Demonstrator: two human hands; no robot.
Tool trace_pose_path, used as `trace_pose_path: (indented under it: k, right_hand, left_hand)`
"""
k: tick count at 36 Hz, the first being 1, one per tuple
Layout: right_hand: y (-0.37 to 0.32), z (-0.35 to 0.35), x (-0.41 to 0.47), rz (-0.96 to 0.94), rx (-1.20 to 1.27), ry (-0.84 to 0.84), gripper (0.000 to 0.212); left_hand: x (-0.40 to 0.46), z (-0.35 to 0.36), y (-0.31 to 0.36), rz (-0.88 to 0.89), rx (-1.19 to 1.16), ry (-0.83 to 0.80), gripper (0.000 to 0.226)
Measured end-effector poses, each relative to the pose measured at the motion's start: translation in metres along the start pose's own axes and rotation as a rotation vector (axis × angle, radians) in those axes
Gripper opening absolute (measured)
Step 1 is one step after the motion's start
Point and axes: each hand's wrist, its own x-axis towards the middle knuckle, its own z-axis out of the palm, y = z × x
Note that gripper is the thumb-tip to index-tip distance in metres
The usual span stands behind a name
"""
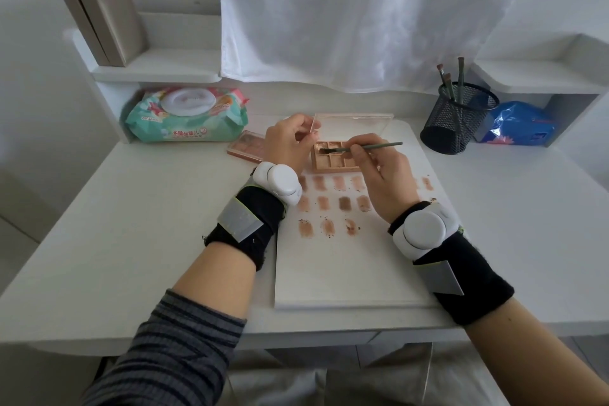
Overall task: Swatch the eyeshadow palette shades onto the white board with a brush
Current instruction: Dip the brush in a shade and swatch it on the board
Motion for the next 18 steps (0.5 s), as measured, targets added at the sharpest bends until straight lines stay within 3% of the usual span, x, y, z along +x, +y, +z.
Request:
trace_pose_path:
  k: [18]
  right_hand:
    - [-0.0045, -0.0009, 0.0002, -0.042, -0.045, 0.068, 0.021]
  left_hand:
    - [-0.0005, -0.0002, 0.001, 0.027, 0.023, 0.013, 0.011]
